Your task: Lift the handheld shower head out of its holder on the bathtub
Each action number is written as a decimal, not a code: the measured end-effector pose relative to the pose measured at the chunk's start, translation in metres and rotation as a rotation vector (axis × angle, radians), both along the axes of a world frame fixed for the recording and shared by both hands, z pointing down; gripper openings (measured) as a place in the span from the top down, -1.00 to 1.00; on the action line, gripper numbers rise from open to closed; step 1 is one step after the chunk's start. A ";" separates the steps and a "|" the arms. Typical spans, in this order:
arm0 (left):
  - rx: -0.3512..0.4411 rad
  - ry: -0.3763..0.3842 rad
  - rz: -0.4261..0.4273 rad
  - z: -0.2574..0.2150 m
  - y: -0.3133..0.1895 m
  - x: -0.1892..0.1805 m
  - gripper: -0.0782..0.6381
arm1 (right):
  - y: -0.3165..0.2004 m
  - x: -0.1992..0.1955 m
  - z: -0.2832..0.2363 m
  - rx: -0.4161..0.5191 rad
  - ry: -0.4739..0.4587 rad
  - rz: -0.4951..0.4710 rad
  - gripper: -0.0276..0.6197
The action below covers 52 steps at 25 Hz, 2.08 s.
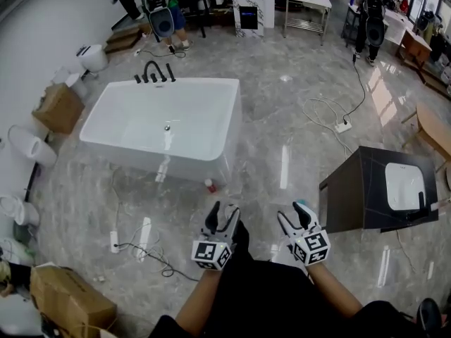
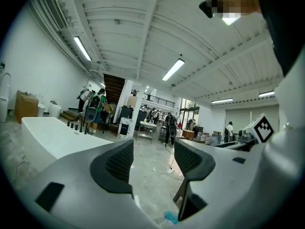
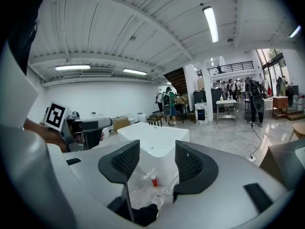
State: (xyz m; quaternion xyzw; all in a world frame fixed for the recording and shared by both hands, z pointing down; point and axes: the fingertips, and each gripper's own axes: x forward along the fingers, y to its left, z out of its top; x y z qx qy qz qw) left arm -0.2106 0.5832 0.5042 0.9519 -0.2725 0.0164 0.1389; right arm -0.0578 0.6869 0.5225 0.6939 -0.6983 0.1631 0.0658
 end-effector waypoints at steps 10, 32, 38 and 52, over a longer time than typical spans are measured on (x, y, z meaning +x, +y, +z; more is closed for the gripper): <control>-0.043 0.038 0.018 0.008 -0.163 0.054 0.10 | -0.165 0.053 -0.005 0.022 -0.069 0.059 0.27; 0.024 0.008 0.134 -0.014 -0.403 0.131 0.08 | -0.411 0.109 -0.030 0.018 -0.014 0.100 0.27; 0.016 -0.005 0.129 -0.006 -0.443 0.127 0.08 | -0.462 0.125 -0.026 0.023 -0.022 0.108 0.27; -0.018 -0.003 0.081 0.009 -0.497 0.154 0.08 | -0.525 0.154 -0.005 -0.005 -0.050 0.025 0.27</control>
